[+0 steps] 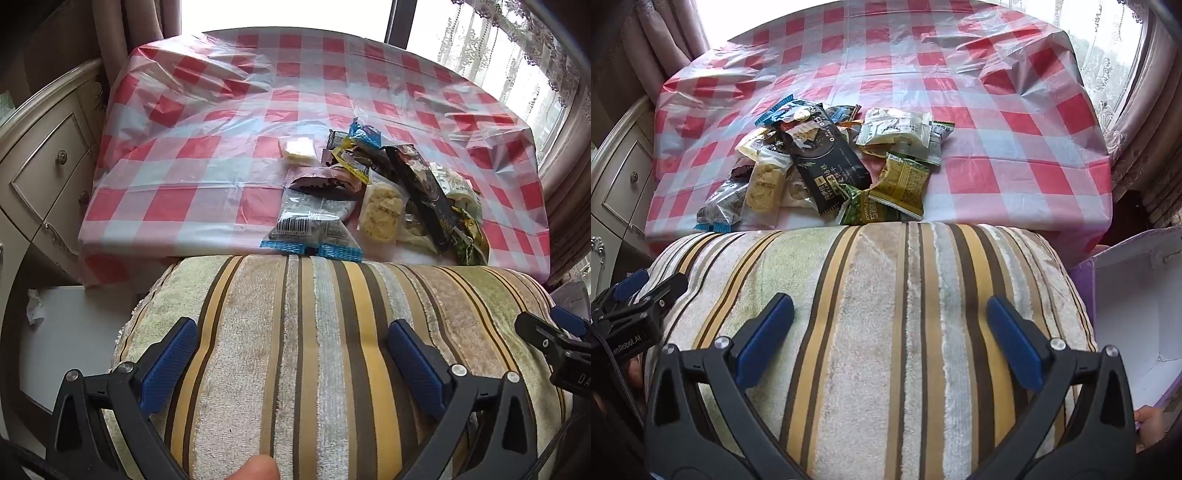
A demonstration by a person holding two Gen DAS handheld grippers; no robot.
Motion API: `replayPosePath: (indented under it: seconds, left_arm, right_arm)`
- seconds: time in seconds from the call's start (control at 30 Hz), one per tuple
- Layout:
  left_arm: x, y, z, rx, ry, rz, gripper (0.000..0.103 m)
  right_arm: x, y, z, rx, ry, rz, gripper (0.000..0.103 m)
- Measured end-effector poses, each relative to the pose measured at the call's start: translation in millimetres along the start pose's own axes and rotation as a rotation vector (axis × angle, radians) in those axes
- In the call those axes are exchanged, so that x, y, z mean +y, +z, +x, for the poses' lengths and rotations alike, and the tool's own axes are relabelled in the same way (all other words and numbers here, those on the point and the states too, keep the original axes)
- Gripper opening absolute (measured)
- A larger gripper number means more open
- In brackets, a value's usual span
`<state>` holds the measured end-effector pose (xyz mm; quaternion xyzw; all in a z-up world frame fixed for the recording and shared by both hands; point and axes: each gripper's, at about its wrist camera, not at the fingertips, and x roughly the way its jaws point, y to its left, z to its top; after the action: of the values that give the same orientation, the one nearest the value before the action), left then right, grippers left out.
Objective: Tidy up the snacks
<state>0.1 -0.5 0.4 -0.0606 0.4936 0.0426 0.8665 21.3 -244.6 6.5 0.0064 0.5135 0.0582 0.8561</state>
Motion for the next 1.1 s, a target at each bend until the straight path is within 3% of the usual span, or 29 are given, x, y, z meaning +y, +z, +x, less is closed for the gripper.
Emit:
replayPosePath:
  seconds: [1.1]
  left_arm:
    - [-1.5,-0.8,3.0,0.007,0.013,0.001,0.103]
  right_arm:
    - [-0.1,-2.2,0.9,-0.009,0.003,0.003,0.103]
